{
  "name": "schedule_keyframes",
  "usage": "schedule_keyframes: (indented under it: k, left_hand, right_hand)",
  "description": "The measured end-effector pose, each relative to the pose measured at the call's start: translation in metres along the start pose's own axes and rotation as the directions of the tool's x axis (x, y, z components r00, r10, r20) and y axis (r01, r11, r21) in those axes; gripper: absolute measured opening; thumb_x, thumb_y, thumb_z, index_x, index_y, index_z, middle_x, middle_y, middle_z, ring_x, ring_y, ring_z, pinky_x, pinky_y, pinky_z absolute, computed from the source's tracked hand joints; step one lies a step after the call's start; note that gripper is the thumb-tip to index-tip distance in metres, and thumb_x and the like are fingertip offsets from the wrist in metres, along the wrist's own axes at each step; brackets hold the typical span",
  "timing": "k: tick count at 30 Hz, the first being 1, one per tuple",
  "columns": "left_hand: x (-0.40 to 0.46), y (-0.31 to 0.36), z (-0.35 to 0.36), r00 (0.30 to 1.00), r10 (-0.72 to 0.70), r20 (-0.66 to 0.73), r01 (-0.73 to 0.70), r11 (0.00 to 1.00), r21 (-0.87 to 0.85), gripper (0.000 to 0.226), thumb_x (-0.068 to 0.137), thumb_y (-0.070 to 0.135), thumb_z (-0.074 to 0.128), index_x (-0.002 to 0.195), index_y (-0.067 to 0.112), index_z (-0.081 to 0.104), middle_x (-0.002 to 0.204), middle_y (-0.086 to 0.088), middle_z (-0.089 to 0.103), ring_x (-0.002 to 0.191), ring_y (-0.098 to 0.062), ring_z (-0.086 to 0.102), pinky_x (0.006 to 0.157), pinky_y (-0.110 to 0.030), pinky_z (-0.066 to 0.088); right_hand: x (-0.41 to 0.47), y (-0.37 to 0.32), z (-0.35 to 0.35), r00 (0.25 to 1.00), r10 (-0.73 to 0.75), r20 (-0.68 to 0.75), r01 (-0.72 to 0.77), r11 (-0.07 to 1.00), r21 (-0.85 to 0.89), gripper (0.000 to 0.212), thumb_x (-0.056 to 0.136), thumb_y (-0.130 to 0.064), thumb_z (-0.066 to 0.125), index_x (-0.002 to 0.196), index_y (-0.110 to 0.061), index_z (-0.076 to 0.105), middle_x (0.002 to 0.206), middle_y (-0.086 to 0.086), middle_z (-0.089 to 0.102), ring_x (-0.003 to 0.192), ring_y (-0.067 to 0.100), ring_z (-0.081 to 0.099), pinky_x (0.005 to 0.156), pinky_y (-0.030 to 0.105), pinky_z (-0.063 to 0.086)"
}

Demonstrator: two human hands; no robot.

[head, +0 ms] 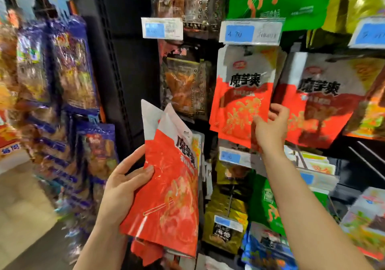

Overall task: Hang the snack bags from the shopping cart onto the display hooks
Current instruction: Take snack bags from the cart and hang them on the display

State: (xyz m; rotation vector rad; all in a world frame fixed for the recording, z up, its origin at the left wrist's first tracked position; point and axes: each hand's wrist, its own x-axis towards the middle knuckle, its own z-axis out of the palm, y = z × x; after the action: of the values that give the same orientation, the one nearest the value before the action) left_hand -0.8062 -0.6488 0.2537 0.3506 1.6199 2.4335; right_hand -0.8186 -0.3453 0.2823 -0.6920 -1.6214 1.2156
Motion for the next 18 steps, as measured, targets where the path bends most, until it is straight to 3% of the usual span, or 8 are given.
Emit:
schedule_keyframes:
  k: [3,6,7,9,10,11,14,18]
  left_hand:
    - [0.000,0.002,-0.004,0.999,-0.026,0.045,0.026,1.000,-0.006,0.045,0.071,0.007,0.062,0.111,0.028,0.068,0.089,-0.014,0.074,0.066,-0.022,0.072,0.055,-0.031,0.058]
    - [0.000,0.006,-0.003,0.995,-0.044,0.093,0.046,0.999,-0.018,0.050,0.072,0.007,0.061,0.118,0.028,0.065,0.092,-0.016,0.073,0.065,-0.024,0.071,0.054,-0.032,0.058]
    - [0.000,0.007,-0.002,0.993,-0.043,0.113,0.046,0.999,-0.016,0.051,0.073,0.006,0.060,0.120,0.027,0.063,0.090,-0.016,0.073,0.063,-0.023,0.071,0.053,-0.032,0.058]
    - [0.000,0.008,0.004,0.987,-0.041,0.156,0.045,0.999,-0.024,0.052,0.073,0.006,0.060,0.121,0.028,0.063,0.089,-0.017,0.072,0.060,-0.023,0.070,0.051,-0.031,0.057]
    - [-0.001,0.010,0.007,0.985,-0.038,0.171,0.045,0.998,-0.037,0.053,0.071,0.007,0.061,0.119,0.028,0.064,0.089,-0.017,0.072,0.060,-0.023,0.070,0.051,-0.031,0.057]
    - [-0.002,0.011,0.010,0.982,-0.032,0.184,0.042,0.998,-0.053,0.054,0.068,0.009,0.064,0.118,0.029,0.065,0.089,-0.017,0.073,0.061,-0.023,0.070,0.051,-0.031,0.057]
    - [-0.004,0.017,0.015,0.984,0.004,0.178,0.012,0.996,-0.088,0.054,0.059,0.014,0.070,0.110,0.032,0.069,0.087,-0.013,0.074,0.062,-0.022,0.071,0.052,-0.031,0.057]
    - [0.006,0.023,0.012,0.993,0.041,0.115,-0.031,0.996,-0.086,0.049,0.059,0.014,0.074,0.105,0.030,0.071,0.082,-0.010,0.074,0.063,-0.019,0.071,0.053,-0.031,0.057]
  right_hand:
    - [-0.048,0.007,-0.012,0.996,-0.062,-0.061,0.069,0.991,0.111,0.050,0.085,-0.013,0.069,0.128,-0.017,0.044,0.129,0.000,0.042,0.112,0.017,0.051,0.092,0.028,0.045]
    - [-0.110,0.021,-0.023,0.968,0.093,0.233,-0.115,0.990,0.082,0.062,0.083,-0.033,0.073,0.134,-0.026,0.039,0.134,-0.001,0.044,0.120,0.017,0.049,0.102,0.040,0.043]
    - [-0.129,0.023,-0.026,0.884,0.218,0.414,-0.255,0.966,0.035,0.074,0.077,-0.045,0.072,0.139,-0.029,0.034,0.136,-0.002,0.046,0.121,0.017,0.050,0.102,0.040,0.043]
    - [-0.159,0.020,-0.029,0.610,0.393,0.688,-0.535,0.845,-0.008,0.091,0.062,-0.058,0.070,0.141,-0.037,0.030,0.131,-0.007,0.058,0.116,0.014,0.057,0.104,0.043,0.042]
    - [-0.170,0.021,-0.028,0.519,0.394,0.758,-0.633,0.774,0.031,0.093,0.059,-0.057,0.074,0.140,-0.038,0.032,0.124,-0.010,0.065,0.114,0.013,0.061,0.104,0.045,0.042]
    - [-0.175,0.023,-0.027,0.492,0.364,0.791,-0.696,0.710,0.106,0.096,0.057,-0.052,0.080,0.140,-0.038,0.035,0.119,-0.010,0.068,0.113,0.014,0.063,0.103,0.045,0.044]
    - [-0.167,0.024,-0.022,0.611,0.276,0.742,-0.728,0.564,0.390,0.113,0.041,-0.034,0.097,0.139,-0.031,0.041,0.123,0.005,0.067,0.111,0.024,0.065,0.091,0.043,0.053]
    - [-0.138,0.009,-0.025,0.789,0.185,0.585,-0.551,0.635,0.542,0.104,0.041,-0.003,0.092,0.131,-0.029,0.047,0.120,0.014,0.066,0.103,0.028,0.067,0.079,0.041,0.058]
